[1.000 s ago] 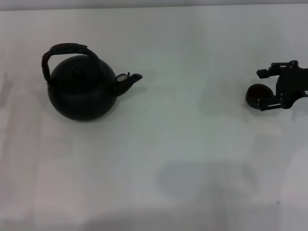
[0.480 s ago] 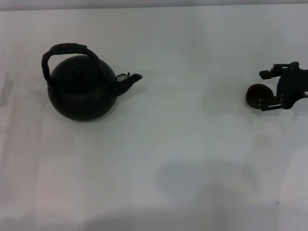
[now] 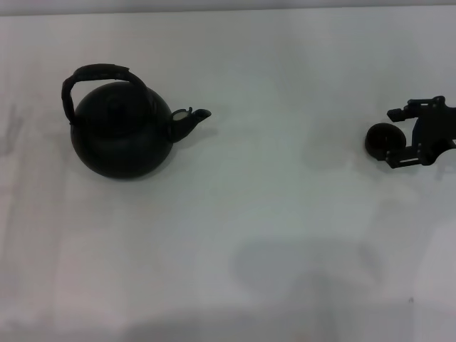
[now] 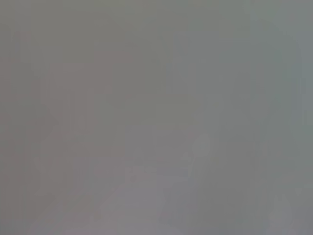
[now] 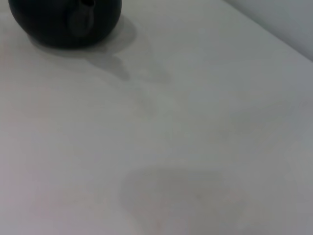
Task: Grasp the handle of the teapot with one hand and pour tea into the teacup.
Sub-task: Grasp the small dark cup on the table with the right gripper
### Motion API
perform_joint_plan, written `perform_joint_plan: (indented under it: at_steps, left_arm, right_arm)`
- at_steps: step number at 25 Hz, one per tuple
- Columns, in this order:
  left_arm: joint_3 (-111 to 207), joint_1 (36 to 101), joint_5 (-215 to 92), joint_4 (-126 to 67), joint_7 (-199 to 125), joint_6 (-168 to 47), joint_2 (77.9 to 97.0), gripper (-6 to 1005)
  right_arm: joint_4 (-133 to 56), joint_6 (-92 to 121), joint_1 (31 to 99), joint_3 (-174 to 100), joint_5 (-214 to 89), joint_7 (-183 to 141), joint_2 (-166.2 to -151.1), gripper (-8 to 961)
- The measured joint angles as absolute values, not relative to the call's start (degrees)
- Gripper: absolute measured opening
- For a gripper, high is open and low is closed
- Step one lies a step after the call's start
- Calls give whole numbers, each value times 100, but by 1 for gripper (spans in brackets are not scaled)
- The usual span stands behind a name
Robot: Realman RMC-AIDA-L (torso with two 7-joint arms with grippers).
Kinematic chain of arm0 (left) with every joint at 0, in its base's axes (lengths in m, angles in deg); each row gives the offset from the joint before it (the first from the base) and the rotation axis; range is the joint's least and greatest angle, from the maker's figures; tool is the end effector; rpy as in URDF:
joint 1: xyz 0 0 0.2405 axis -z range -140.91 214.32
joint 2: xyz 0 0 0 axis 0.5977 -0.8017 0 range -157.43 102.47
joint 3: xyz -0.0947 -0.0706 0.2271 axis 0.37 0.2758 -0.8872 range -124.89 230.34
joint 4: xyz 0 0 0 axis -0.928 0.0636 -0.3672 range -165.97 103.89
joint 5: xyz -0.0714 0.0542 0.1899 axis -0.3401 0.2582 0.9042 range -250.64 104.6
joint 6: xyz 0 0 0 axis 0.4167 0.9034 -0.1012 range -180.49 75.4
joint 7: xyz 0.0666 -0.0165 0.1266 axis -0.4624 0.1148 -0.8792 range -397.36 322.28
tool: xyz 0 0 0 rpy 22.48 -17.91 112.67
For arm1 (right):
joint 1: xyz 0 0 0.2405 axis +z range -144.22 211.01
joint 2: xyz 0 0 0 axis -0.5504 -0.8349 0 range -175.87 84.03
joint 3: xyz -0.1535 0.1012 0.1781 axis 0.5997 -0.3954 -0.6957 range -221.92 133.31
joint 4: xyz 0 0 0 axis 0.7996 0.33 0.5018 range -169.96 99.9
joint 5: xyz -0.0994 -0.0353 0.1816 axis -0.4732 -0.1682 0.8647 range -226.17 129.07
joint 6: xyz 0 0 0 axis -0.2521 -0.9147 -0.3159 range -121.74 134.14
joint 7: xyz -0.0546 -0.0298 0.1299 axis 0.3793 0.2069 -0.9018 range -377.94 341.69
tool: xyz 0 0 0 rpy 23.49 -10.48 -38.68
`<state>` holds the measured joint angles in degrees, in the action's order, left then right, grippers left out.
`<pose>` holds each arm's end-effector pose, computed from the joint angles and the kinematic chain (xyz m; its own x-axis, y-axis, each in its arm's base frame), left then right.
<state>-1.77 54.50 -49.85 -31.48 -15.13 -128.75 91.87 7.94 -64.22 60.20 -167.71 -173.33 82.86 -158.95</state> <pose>-0.3882 0.2664 0.0199 0.5878 -0.0421 0.8079 0.8089 0.0435 -0.5863 0.3266 0.3455 0.0206 0.9508 -0.3097 -0.0097 -0.2878 -0.8710 -0.3981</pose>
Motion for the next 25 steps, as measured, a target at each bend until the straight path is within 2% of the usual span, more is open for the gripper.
perform_joint_plan:
  at_steps: [25]
  left_arm:
    - [-185,5440,-4956,-3148,-1513,-12807,9187,880]
  right_arm:
    - [654,-6266,6068,-16703,-17466,8232,-15941,776]
